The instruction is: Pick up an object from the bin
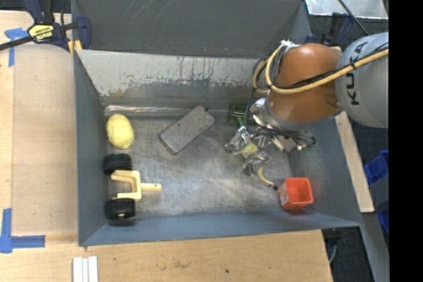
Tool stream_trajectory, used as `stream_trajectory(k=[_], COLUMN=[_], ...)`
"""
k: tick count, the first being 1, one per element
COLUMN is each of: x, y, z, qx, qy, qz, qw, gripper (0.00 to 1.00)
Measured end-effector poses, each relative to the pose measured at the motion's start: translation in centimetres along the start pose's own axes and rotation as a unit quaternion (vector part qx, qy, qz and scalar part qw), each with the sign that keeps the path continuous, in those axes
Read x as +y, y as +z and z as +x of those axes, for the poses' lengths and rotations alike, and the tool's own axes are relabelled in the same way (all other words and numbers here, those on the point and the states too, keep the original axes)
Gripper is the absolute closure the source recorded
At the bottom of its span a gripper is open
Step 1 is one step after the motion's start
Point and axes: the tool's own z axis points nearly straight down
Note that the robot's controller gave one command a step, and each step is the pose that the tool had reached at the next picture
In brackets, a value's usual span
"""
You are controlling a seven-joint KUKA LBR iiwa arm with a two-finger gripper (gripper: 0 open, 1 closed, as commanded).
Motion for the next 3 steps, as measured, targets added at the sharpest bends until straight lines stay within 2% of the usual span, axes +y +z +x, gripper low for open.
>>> stream_trajectory(k=[1,2,3], x=[0.6,0.6,-1.1], y=[-10.8,-10.8,-16.1], z=[1.0,1.0,-0.4], qx=[0.0,0.0001,0.0012], qy=[0.008,0.008,-0.006], qz=[0.0,-0.001,-0.002], qw=[1.0,1.0,1.0], gripper=[1.0,1.0,1.0])
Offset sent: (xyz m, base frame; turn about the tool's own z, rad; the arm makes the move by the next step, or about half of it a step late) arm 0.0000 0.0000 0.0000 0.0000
